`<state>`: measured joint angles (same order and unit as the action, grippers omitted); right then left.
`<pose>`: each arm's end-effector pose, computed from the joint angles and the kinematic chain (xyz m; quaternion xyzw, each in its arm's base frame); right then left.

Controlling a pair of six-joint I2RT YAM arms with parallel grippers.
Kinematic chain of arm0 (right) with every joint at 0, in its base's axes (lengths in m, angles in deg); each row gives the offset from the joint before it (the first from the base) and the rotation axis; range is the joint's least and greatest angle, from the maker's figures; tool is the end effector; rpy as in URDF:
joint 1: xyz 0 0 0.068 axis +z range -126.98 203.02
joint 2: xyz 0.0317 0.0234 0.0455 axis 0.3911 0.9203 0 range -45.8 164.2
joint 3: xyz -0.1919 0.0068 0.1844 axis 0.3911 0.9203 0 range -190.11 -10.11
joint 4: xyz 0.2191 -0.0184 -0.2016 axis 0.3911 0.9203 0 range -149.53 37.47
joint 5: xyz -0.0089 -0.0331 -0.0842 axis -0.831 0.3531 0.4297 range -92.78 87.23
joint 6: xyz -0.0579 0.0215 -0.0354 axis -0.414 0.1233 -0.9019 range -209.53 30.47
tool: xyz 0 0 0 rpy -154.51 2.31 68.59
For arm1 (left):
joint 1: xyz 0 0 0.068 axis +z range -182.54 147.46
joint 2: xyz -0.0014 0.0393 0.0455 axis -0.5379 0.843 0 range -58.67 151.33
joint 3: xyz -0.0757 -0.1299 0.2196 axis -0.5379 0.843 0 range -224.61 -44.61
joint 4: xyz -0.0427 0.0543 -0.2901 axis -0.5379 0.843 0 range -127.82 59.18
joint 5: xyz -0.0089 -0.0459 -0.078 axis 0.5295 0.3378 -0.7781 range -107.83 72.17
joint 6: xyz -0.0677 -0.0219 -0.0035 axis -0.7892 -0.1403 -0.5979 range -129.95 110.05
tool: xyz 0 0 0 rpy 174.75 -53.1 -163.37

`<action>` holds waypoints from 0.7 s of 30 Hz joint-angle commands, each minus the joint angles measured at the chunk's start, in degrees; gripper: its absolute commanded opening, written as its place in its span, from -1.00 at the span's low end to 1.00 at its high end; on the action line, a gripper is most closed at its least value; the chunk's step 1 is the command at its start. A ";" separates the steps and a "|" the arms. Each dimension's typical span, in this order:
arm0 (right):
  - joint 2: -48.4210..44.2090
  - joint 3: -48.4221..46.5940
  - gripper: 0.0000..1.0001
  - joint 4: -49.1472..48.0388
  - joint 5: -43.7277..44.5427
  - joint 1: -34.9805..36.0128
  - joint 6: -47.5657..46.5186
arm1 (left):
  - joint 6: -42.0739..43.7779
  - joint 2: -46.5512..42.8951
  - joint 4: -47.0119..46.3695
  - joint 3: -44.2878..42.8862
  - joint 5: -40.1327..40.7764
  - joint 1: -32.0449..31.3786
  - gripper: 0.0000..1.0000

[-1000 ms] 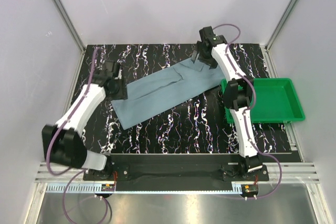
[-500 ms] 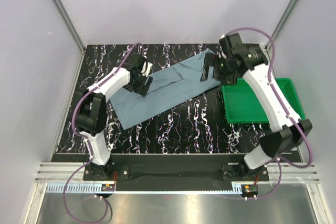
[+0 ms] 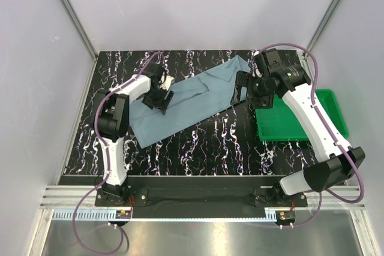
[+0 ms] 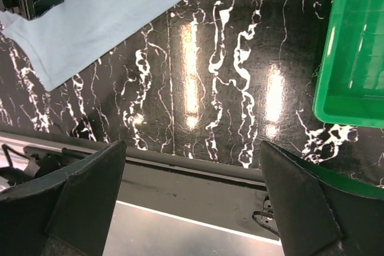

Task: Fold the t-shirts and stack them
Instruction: Fold the tshirt

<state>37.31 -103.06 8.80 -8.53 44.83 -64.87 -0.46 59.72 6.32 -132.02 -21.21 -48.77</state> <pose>0.3023 0.1272 0.3637 0.0104 0.9613 0.1514 0.2301 0.4316 -0.1293 0.1169 0.2244 0.9654 -0.0367 0.1276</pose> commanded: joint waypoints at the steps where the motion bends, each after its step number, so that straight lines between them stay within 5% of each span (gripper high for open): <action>1: -2.08 1.10 0.99 -2.59 -2.50 -0.01 0.47 | -3.42 1.49 2.17 -1.53 -4.44 0.85 0.43; 11: 6.87 1.19 0.99 -8.04 0.38 0.00 2.93 | -26.09 -7.55 2.09 15.16 -9.27 -10.03 0.31; 21: 35.87 -24.42 0.99 -9.19 12.86 -0.79 5.22 | -52.80 -26.00 -3.27 28.70 -6.56 -20.59 0.31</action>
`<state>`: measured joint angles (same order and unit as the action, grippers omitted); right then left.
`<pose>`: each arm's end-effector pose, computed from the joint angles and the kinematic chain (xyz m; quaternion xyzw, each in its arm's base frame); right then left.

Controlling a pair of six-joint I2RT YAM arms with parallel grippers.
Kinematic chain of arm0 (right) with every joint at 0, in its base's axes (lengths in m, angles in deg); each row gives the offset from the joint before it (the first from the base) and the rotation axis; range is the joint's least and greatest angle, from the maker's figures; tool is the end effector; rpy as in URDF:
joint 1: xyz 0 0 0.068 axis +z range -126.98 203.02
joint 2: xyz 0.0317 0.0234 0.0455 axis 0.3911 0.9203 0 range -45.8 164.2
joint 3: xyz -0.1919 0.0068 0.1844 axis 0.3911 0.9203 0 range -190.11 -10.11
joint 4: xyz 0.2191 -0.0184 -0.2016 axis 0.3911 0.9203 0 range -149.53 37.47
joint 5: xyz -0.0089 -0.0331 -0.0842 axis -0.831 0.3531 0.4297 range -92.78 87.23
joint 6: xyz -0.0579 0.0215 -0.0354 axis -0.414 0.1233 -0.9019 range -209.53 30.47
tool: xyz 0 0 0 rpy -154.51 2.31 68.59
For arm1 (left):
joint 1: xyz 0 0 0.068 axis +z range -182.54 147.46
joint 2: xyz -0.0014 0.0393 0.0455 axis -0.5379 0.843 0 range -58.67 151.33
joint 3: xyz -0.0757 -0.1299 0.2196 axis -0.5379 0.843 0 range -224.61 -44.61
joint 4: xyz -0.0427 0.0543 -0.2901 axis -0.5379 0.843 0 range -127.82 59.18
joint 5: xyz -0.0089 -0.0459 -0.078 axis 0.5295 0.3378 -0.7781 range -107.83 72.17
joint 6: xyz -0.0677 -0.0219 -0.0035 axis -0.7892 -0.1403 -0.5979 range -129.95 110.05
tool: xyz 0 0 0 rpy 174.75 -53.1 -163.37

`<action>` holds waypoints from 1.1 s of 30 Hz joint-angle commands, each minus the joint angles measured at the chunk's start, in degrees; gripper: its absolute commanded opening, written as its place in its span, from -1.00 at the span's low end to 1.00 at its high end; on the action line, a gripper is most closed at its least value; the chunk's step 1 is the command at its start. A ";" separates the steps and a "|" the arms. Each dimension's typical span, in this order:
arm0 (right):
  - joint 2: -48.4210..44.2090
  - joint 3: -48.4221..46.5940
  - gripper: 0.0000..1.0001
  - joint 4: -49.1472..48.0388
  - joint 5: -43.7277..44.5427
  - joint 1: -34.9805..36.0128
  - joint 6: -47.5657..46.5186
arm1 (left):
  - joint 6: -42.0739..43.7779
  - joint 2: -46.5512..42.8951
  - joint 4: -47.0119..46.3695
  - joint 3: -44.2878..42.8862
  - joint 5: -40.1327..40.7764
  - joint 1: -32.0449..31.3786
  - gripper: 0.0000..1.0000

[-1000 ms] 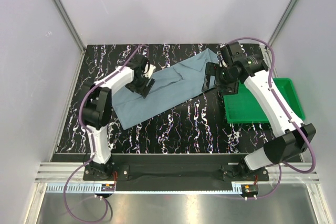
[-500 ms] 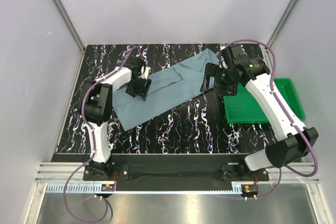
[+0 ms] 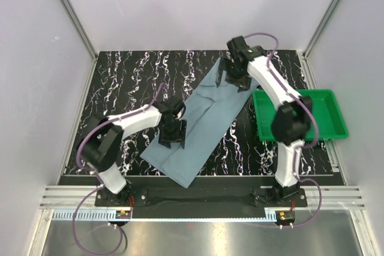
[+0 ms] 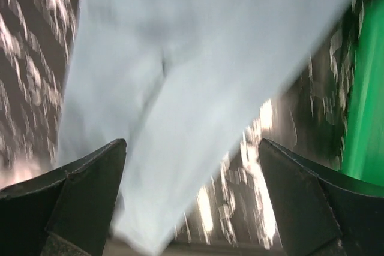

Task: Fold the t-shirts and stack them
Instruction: Fold the tshirt

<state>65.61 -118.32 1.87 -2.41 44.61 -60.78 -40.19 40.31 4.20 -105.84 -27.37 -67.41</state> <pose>0.4257 0.1680 0.2772 0.0617 0.9736 0.0907 0.2002 0.2772 -0.2051 0.1114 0.0476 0.9915 -0.1176 0.0304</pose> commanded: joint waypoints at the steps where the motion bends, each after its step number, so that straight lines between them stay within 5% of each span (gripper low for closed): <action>1: 10.20 -12.00 0.99 -2.17 9.46 -0.66 1.13 | -14.22 -10.35 -1.06 2.70 0.83 -2.13 0.32; 7: 28.84 -33.63 0.99 2.65 12.73 -0.84 2.09 | -9.85 -16.53 2.54 -6.93 11.28 -2.04 0.40; 13: 31.76 -29.10 0.87 -1.01 16.16 -0.84 5.96 | -2.73 -22.15 2.02 -12.77 18.06 -2.04 0.40; 17: 33.07 -27.14 0.79 -2.61 16.25 -0.49 7.46 | 0.44 -25.67 1.14 -11.02 21.31 -1.69 0.43; 24: 47.74 -47.95 0.86 -1.81 8.79 4.16 -5.37 | 2.03 -32.00 -2.81 -2.60 20.62 3.66 0.46; 33: 50.48 -51.40 0.99 -23.75 3.51 11.28 -14.34 | 2.90 -38.07 -4.49 5.68 15.78 13.60 0.47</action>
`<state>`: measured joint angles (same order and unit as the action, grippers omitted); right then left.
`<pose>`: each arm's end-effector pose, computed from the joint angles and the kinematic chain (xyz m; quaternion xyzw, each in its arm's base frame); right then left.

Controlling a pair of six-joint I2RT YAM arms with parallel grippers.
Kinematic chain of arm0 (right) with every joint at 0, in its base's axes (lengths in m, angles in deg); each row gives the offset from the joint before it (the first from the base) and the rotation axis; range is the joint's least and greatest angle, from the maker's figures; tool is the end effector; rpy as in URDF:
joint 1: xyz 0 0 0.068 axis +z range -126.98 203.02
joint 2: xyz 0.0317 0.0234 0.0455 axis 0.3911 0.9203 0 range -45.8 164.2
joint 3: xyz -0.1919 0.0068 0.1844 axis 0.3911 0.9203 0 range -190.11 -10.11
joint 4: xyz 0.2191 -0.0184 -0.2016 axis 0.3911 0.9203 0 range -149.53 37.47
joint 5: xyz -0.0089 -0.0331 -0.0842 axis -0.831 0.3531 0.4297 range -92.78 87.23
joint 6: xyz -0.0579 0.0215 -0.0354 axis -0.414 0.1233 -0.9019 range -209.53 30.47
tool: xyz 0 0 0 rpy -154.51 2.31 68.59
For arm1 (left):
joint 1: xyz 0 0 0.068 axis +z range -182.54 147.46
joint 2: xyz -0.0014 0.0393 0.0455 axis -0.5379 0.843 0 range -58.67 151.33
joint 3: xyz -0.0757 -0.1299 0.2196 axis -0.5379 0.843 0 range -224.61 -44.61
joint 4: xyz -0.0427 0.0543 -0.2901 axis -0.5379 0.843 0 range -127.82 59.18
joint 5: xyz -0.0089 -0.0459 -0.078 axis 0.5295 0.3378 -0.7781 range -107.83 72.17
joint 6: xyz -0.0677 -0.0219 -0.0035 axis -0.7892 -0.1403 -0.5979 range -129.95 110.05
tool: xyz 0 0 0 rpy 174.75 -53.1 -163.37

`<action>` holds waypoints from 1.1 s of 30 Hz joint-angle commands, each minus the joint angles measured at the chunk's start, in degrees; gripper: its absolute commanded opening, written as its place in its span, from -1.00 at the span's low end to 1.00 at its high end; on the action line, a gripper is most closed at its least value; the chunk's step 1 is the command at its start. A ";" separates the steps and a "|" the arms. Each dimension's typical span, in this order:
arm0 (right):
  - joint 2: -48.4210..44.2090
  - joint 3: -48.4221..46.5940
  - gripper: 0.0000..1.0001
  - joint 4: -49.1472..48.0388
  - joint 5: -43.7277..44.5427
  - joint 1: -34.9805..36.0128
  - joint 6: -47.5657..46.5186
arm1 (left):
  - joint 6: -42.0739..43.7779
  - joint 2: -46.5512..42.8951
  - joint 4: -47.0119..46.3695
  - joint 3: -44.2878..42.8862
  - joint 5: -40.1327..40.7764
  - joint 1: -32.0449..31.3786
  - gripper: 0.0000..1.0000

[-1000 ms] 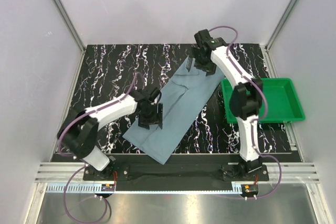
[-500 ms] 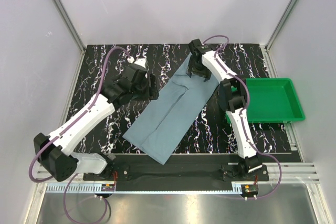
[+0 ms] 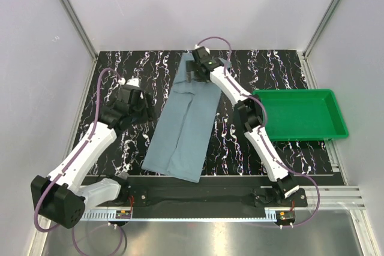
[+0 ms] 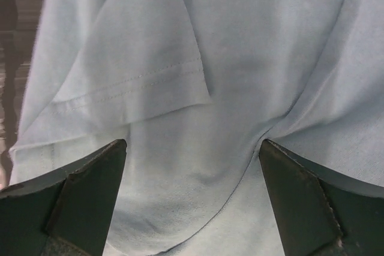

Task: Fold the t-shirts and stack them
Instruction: Fold the tshirt

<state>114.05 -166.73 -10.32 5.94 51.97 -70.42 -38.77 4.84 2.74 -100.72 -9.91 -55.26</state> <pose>0.5545 0.2965 0.1414 -0.0565 0.9427 0.0650 0.3224 0.2641 -0.1019 0.2685 -0.0743 0.9286 -0.0975 0.3503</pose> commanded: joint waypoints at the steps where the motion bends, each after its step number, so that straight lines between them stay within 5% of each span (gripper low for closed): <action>1: 1.61 -2.91 0.99 -13.16 -6.06 4.01 -4.26 | 1.48 -2.86 -2.68 0.92 -1.77 1.89 0.48; 5: -4.78 -2.73 0.99 -14.15 -5.28 2.35 -0.05 | 0.70 -2.51 -0.92 1.10 -9.99 8.19 0.50; 10: -15.25 2.35 0.99 -2.56 -8.53 0.23 2.94 | -0.19 0.38 1.80 1.71 -17.66 15.06 0.50; 19: -44.77 42.23 1.00 8.01 -27.95 2.25 6.02 | -1.24 5.23 8.48 7.33 -23.31 20.87 0.48; 28: -76.14 90.22 0.80 -7.09 -39.55 8.66 16.29 | -10.02 -4.09 15.77 18.75 -15.40 20.96 0.40; 33: -83.64 112.73 0.58 -29.32 -43.24 13.76 32.81 | -13.81 -4.97 16.75 21.75 -15.84 20.35 0.33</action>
<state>34.03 -61.12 -23.04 -32.45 63.64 -49.20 -49.11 0.84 18.34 -79.85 -26.91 -34.50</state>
